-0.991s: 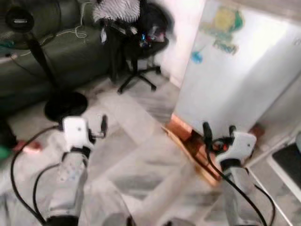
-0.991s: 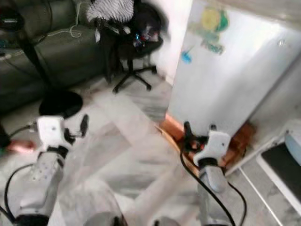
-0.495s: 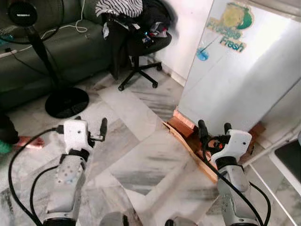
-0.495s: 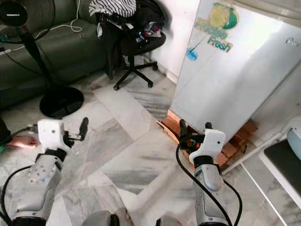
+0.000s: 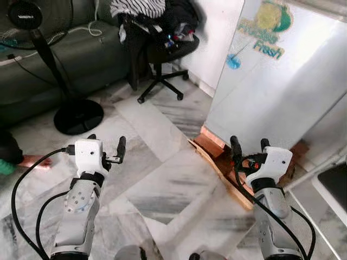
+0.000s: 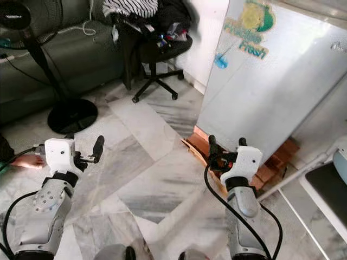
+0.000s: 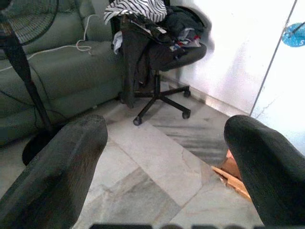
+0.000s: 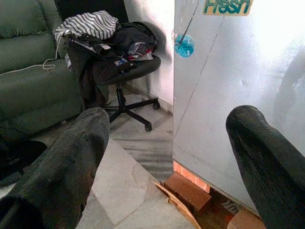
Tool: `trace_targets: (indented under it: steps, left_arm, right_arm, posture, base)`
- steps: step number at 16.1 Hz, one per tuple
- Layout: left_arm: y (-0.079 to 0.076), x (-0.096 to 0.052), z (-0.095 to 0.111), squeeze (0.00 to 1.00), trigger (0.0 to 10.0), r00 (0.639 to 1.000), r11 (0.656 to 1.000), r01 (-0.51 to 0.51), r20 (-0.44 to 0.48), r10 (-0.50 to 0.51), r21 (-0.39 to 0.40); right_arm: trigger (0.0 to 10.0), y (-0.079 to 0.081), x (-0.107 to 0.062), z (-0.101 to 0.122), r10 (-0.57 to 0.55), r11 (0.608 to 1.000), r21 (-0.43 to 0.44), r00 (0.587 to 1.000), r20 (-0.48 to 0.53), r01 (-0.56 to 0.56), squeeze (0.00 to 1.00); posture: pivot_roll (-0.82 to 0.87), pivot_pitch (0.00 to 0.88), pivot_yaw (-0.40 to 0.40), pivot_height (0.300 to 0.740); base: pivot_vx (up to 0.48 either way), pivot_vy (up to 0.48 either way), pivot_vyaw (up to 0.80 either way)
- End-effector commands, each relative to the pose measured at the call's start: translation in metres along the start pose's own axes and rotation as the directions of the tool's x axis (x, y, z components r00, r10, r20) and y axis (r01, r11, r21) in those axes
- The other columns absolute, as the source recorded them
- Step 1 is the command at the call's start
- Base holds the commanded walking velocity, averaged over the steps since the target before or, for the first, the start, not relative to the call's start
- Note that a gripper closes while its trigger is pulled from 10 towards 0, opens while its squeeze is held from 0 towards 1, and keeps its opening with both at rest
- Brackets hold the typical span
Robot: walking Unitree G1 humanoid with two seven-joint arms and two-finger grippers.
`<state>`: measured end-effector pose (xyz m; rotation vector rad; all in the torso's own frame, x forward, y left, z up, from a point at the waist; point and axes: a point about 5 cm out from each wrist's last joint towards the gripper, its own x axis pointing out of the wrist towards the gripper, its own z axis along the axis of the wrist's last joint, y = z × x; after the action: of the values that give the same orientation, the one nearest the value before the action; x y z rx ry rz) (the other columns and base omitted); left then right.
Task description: Restocking fridge
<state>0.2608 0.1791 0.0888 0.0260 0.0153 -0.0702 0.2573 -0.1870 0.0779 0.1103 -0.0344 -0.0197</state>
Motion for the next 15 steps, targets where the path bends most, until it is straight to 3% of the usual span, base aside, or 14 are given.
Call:
trace_targets:
  steps: [1,15]
  left_arm:
    - [-0.0001,0.0013,0.0059,0.00,10.0,1.000,1.000,0.011,0.027,-0.011,0.010]
    - [-0.0032,0.0046,0.0051,0.00,10.0,0.999,1.000,0.024,0.029,-0.025,0.011]
  right_arm:
    - [10.0,-0.0004,0.0005,-0.0001,0.001,1.000,0.001,1.000,0.001,-0.001,0.00]
    - [10.0,-0.0022,0.0043,0.0008,-0.001,1.000,-0.005,1.000,0.005,0.001,0.00]
  posture:
    - [0.09,0.057,-0.019,0.740]
    - [0.08,0.056,-0.017,0.740]
  base:
    - [0.296,0.000,0.00]
    - [0.407,0.000,0.00]
